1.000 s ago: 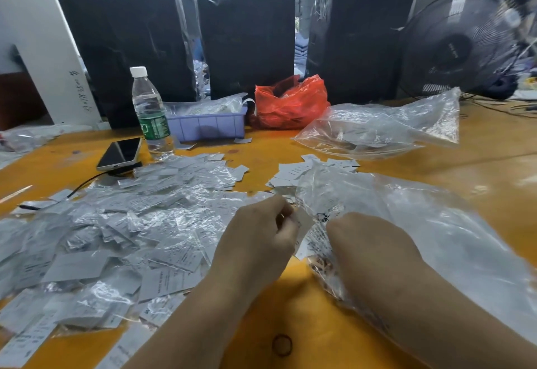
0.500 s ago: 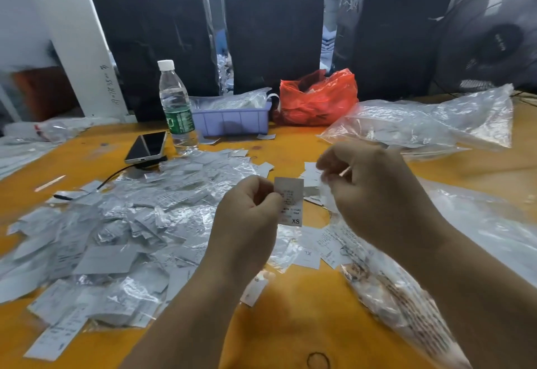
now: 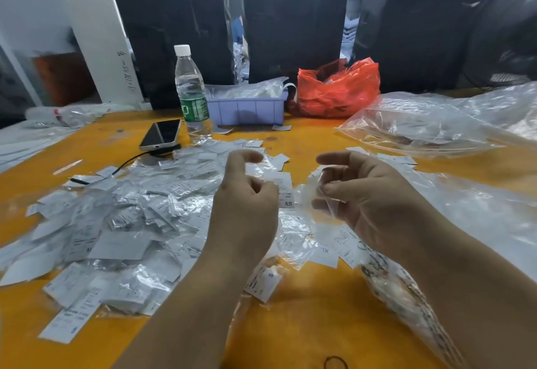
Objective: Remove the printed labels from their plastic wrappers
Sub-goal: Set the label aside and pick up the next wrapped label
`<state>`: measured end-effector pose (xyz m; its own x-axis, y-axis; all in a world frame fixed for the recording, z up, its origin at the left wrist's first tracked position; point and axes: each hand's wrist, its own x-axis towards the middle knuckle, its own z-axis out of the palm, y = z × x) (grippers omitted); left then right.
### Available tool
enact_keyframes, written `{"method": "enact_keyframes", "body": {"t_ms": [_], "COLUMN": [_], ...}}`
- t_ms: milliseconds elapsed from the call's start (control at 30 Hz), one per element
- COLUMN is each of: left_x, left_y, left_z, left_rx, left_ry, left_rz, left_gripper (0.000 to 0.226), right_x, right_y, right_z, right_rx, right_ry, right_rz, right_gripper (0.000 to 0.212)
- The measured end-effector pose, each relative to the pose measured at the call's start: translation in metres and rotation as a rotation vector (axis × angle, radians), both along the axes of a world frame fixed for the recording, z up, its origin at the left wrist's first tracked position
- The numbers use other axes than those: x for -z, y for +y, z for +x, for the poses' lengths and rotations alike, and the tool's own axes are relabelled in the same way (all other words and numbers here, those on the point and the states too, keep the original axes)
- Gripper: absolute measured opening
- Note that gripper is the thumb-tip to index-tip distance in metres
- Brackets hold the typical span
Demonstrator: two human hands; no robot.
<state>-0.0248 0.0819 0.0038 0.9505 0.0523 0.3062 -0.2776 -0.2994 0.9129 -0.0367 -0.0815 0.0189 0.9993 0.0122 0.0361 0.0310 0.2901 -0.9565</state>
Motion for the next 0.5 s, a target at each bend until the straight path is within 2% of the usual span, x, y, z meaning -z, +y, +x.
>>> {"method": "enact_keyframes", "body": {"t_ms": [200,333,500], "left_x": [0.004,0.002,0.003], "left_y": [-0.007,-0.009,-0.01], "left_z": [-0.007,-0.007,-0.007], "left_rx": [0.127,0.198,0.285], "left_ry": [0.082,0.176,0.151], "left_rz": [0.157,0.111,-0.006], "left_gripper": [0.024,0.052,0.023], "right_x": [0.002,0.005,0.008], "right_y": [0.006,0.007,0.008], "right_z": [-0.004,-0.004,-0.002], "right_rx": [-0.048,-0.02,0.028], "right_ry": [0.006,0.015,0.056], "right_rz": [0.129,0.156,0.128], "right_gripper": [0.042,0.04,0.034]}}
